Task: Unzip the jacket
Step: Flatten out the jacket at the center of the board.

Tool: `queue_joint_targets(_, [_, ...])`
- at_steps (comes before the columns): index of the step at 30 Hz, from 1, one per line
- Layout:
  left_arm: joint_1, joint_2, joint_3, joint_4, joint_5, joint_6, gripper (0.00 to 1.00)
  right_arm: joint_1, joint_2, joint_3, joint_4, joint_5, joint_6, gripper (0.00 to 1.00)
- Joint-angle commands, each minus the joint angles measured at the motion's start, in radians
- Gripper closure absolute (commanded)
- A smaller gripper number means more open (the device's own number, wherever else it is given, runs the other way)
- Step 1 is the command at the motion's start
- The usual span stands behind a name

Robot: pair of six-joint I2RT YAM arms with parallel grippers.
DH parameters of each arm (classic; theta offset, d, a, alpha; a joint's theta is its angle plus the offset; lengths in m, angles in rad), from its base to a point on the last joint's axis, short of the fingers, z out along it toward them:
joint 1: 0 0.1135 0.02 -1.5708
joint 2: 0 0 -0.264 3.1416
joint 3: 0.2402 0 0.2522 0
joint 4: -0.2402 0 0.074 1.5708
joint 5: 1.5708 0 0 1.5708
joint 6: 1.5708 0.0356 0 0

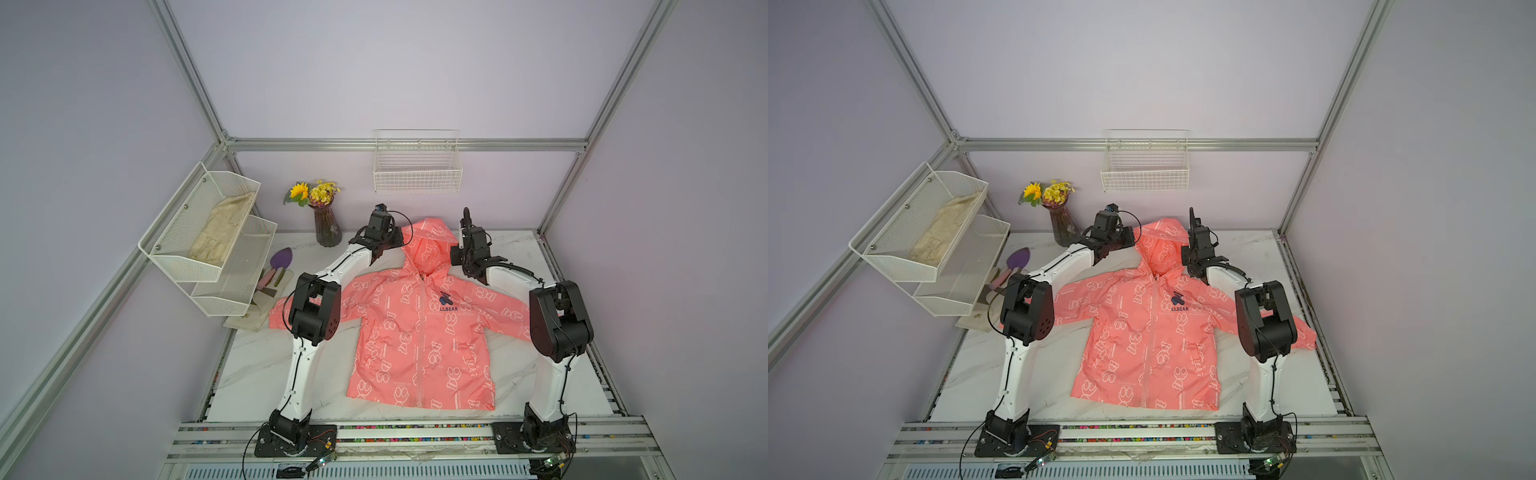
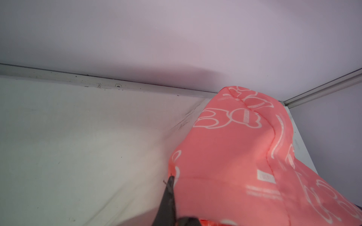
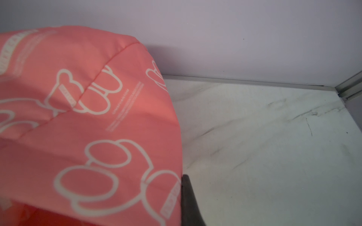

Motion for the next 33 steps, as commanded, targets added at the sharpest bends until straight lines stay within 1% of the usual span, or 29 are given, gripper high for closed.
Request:
queue_joint_targets(1, [0.036,-0.052,-0.064,0.029,-0.105,-0.044,1.00,-0.011,0.004,-0.026,0.033,0.016,-0.018,1.00])
queue_joint_targets(5, [0.073,-0.030,-0.128,0.016,-0.069,-0.129,1.00,-0.012,0.059,-0.015,-0.003,0.015,-0.011,1.00])
queue_joint_targets(7, [0.097,-0.017,-0.160,0.009,-0.029,-0.180,1.00,-0.012,0.095,0.019,-0.077,0.013,0.007,1.00])
queue_joint_targets(9, [0.114,-0.016,-0.199,0.009,-0.006,-0.213,0.98,-0.013,0.121,0.063,-0.150,0.003,0.040,1.00])
queue_joint_targets(10, [0.118,-0.021,-0.217,0.011,0.004,-0.217,0.96,-0.013,0.132,0.081,-0.189,0.006,0.056,1.00])
queue_joint_targets(12, [0.119,-0.039,-0.245,0.018,0.013,-0.210,0.87,-0.016,0.143,0.116,-0.269,0.009,0.093,0.99])
queue_joint_targets(13, [0.118,-0.053,-0.263,0.024,0.022,-0.200,0.84,-0.020,0.143,0.129,-0.305,0.004,0.115,0.97])
queue_joint_targets(14, [0.117,-0.064,-0.277,0.033,0.023,-0.191,0.81,-0.025,0.144,0.141,-0.331,-0.006,0.136,0.94])
queue_joint_targets(15, [0.115,-0.078,-0.294,0.042,0.026,-0.181,0.76,-0.033,0.147,0.155,-0.364,-0.024,0.161,0.88])
queue_joint_targets(17, [0.114,-0.105,-0.327,0.063,0.043,-0.153,0.66,-0.055,0.154,0.187,-0.427,-0.061,0.209,0.67])
queue_joint_targets(18, [0.112,-0.119,-0.340,0.063,0.044,-0.134,0.60,-0.068,0.158,0.201,-0.455,-0.089,0.230,0.60])
queue_joint_targets(20, [0.108,-0.151,-0.373,0.064,0.054,-0.106,0.54,-0.088,0.155,0.219,-0.506,-0.147,0.250,0.52])
queue_joint_targets(22, [0.104,-0.193,-0.419,0.066,0.053,-0.084,0.47,-0.098,0.141,0.225,-0.534,-0.204,0.246,0.48])
queue_joint_targets(24, [0.098,-0.231,-0.457,0.078,0.071,-0.045,0.39,-0.100,0.117,0.213,-0.552,-0.255,0.245,0.47])
queue_joint_targets(27, [0.082,-0.296,-0.508,0.090,0.099,0.026,0.38,-0.100,0.064,0.176,-0.544,-0.365,0.251,0.46])
queue_joint_targets(30, [0.079,-0.355,-0.552,0.134,0.132,0.050,0.39,-0.098,0.031,0.166,-0.530,-0.460,0.258,0.49])
queue_joint_targets(33, [0.077,-0.380,-0.542,0.155,0.143,0.053,0.43,-0.098,0.013,0.190,-0.538,-0.514,0.271,0.53])
